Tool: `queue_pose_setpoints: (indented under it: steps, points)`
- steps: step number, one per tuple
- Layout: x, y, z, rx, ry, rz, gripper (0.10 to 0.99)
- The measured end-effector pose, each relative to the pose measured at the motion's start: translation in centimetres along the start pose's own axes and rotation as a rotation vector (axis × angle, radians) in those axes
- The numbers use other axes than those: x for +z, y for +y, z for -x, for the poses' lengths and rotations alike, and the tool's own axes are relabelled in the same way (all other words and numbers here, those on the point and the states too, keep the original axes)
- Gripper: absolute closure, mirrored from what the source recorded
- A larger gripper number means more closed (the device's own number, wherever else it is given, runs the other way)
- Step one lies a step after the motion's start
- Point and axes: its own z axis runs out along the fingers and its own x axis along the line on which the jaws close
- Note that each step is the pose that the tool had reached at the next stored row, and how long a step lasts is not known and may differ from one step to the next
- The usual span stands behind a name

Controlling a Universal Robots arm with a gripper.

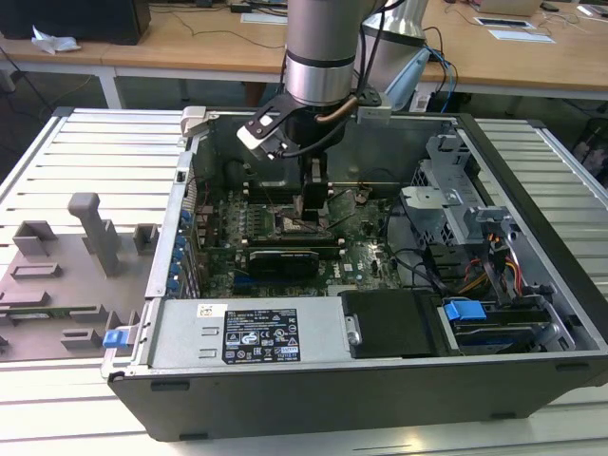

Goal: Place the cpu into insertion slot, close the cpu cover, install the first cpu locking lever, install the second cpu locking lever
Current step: 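Place the cpu into insertion slot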

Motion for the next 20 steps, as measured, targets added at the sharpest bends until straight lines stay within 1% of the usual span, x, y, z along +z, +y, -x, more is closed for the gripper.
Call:
queue_pose_setpoints:
  steps: [3, 6, 8, 9, 10, 12, 20]
  points:
    - [0.00, 0.00, 0.00, 0.013, -0.0005, -0.001, 0.545]
    - [0.01, 0.00, 0.00, 0.042, -0.0023, -0.002, 0.545]
    - [0.01, 0.00, 0.00, 0.046, -0.0020, -0.002, 0.545]
    - [0.01, 0.01, 0.00, 0.041, 0.0028, -0.002, 0.545]
    - [0.01, 0.00, 0.00, 0.020, 0.0105, -0.002, 0.545]
    - [0.02, 0.00, 0.00, -0.044, 0.0230, 0.000, 0.545]
    - [0.02, 0.00, 0.00, -0.045, 0.0232, 0.000, 0.545]
